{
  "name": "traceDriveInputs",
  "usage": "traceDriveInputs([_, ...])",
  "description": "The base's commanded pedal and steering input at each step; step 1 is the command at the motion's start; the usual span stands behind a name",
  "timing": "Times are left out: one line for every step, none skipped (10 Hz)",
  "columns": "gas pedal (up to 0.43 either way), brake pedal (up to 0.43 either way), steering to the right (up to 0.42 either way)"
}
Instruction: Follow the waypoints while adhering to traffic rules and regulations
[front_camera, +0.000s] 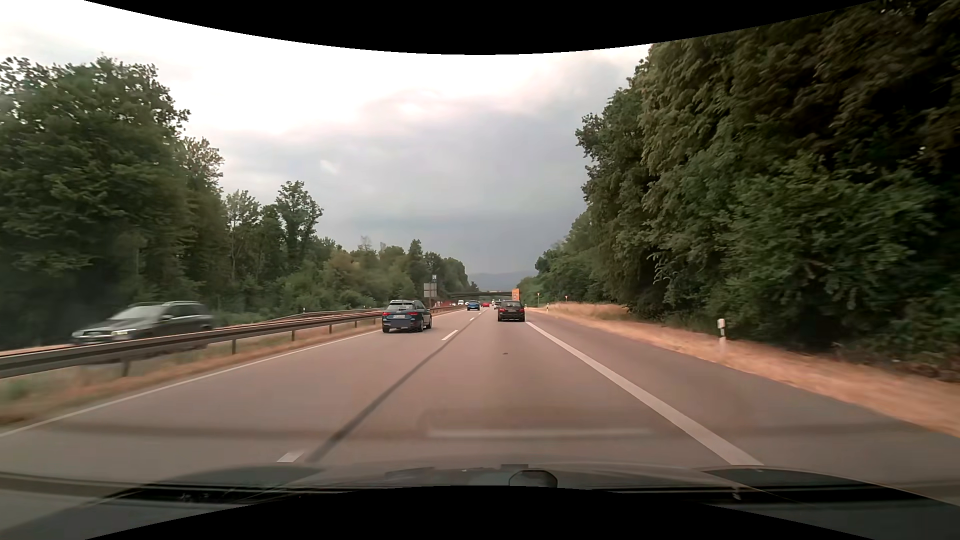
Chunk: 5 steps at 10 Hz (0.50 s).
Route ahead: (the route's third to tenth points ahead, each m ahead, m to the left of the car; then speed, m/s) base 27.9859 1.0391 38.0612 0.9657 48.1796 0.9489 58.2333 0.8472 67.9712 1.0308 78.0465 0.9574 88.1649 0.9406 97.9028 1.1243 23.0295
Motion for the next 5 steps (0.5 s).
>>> traceDriveInputs([0.13, 0.0, -0.001])
traceDriveInputs([0.15, 0.0, -0.001])
traceDriveInputs([0.15, 0.0, -0.001])
traceDriveInputs([0.15, 0.0, -0.001])
traceDriveInputs([0.15, 0.0, -0.001])
